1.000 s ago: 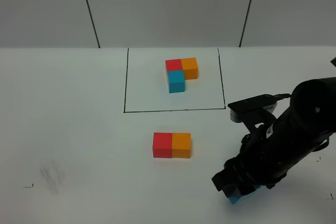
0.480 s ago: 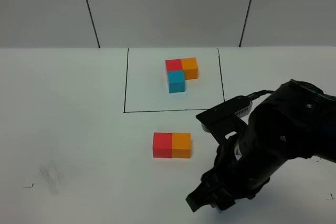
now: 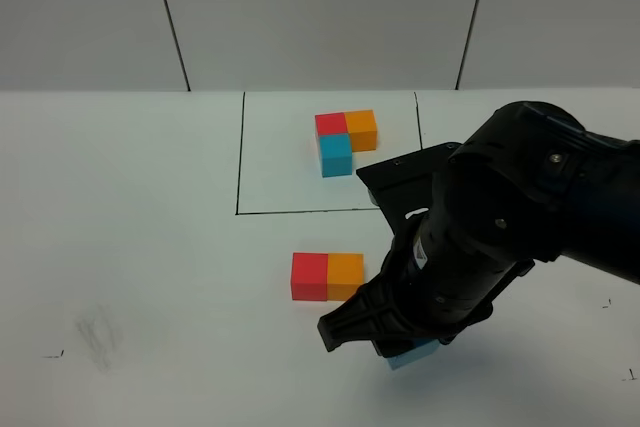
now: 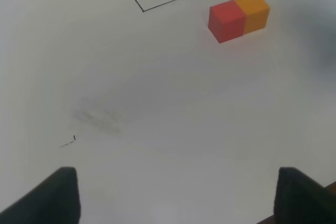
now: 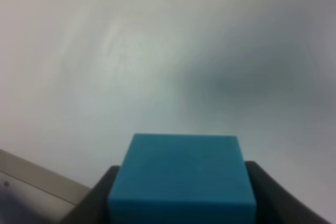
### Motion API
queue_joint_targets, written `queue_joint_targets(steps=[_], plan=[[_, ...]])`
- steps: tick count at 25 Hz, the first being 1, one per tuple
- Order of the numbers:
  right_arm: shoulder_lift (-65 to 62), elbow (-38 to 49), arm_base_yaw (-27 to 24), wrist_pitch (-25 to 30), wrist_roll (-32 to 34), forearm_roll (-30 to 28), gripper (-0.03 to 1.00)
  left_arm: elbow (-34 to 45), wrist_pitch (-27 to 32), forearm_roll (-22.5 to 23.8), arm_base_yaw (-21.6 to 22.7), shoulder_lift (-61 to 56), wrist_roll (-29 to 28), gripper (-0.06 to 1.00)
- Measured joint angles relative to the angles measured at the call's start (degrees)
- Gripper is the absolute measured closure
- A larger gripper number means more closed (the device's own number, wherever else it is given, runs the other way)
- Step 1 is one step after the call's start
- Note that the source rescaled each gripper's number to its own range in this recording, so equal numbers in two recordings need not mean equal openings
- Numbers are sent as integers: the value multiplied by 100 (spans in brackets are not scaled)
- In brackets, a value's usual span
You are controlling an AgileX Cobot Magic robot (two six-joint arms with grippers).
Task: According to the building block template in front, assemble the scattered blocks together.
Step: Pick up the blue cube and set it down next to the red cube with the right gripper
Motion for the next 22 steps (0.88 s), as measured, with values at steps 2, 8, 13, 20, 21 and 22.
queue_joint_targets(steps=[2, 8, 13, 20, 21, 22], plan=[[135, 0, 19, 4, 184, -95, 77, 0, 0, 0, 0, 0, 0, 10], [535, 0, 292, -257, 693, -524, 77, 0, 0, 0, 0, 0, 0, 10], [744, -93, 387, -850, 713, -208, 77, 0, 0, 0, 0, 0, 0, 10], [1576, -1278, 566, 29, 590, -16, 77, 0, 0, 0, 0, 0, 0, 10], [1701, -1496, 603, 172, 584, -28, 77, 0, 0, 0, 0, 0, 0, 10], [1840, -1665, 624, 328, 584, -36, 77, 0, 0, 0, 0, 0, 0, 10]])
